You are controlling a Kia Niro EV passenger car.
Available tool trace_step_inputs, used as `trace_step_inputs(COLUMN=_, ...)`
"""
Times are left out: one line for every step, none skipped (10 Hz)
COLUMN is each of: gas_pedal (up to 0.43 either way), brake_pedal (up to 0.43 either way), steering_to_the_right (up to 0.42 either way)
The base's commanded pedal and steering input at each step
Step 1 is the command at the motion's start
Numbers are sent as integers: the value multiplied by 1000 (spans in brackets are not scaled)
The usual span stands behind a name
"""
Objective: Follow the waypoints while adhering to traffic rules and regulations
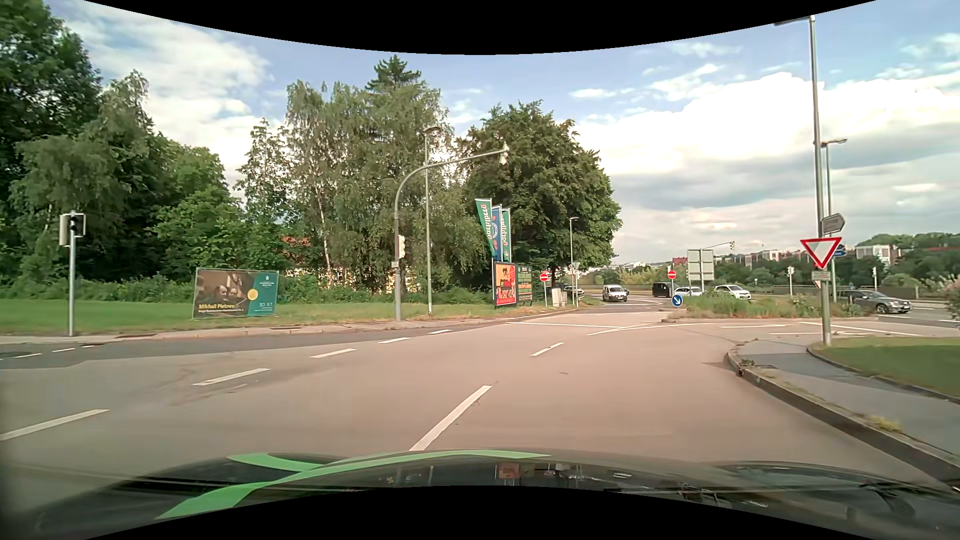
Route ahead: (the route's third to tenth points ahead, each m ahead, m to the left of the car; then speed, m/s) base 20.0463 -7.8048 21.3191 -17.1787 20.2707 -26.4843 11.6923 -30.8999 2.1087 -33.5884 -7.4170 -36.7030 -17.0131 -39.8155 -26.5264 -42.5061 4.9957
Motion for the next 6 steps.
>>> trace_step_inputs(gas_pedal=0, brake_pedal=0, steering_to_the_right=93)
trace_step_inputs(gas_pedal=0, brake_pedal=0, steering_to_the_right=95)
trace_step_inputs(gas_pedal=0, brake_pedal=0, steering_to_the_right=103)
trace_step_inputs(gas_pedal=0, brake_pedal=0, steering_to_the_right=109)
trace_step_inputs(gas_pedal=0, brake_pedal=0, steering_to_the_right=112)
trace_step_inputs(gas_pedal=0, brake_pedal=0, steering_to_the_right=114)
